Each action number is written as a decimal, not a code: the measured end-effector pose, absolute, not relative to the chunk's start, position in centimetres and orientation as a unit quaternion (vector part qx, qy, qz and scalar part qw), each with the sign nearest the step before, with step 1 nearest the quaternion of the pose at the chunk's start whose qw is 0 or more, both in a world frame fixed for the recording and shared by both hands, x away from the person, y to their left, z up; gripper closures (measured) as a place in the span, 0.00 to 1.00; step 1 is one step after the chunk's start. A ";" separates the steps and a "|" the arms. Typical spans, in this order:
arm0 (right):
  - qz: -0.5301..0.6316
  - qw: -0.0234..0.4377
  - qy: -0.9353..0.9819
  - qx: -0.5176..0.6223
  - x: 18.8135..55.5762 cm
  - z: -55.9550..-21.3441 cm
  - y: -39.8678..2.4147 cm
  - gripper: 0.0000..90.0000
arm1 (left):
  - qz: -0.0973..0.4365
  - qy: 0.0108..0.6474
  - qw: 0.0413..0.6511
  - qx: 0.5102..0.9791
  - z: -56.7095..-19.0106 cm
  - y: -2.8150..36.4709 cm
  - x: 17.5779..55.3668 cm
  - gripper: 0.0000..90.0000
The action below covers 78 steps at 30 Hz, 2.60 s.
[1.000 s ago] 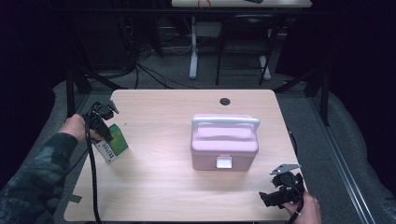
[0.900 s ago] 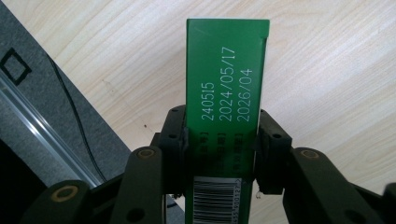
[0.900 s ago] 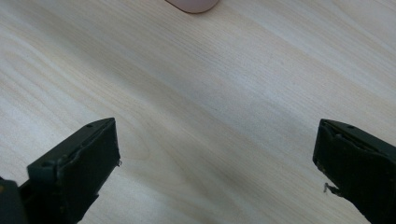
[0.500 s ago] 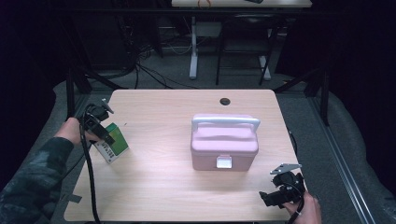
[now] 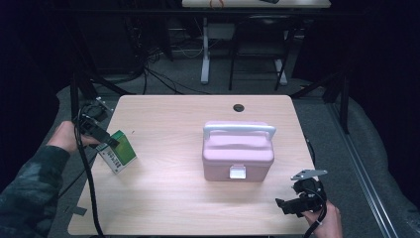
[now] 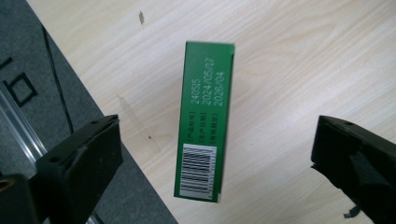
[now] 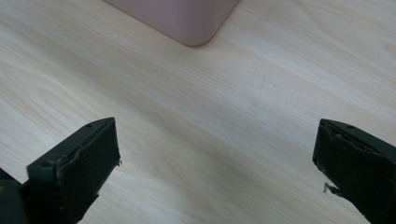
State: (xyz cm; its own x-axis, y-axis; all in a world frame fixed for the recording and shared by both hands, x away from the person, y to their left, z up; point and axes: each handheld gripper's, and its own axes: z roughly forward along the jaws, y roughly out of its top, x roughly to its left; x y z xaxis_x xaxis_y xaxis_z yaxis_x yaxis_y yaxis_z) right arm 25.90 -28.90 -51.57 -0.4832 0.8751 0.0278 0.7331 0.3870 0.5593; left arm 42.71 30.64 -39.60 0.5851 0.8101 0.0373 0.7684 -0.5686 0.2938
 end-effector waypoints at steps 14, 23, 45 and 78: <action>0.306 0.134 0.809 0.483 27.7 -47.9 -29.9 0.00 | 0.112 0.386 0.165 0.901 -37.1 25.2 41.1 0.00; 0.333 0.147 0.811 0.459 31.3 -44.1 -28.7 0.00 | 0.099 0.325 0.190 0.921 -37.3 18.8 41.0 0.00; 0.279 0.143 0.850 0.424 38.3 -40.2 -25.1 0.38 | 0.058 0.233 0.183 0.953 -37.8 8.9 42.0 0.21; 0.214 0.134 0.890 0.380 40.4 -39.9 -20.1 0.81 | 0.075 0.205 0.158 0.963 -38.5 5.0 43.1 0.81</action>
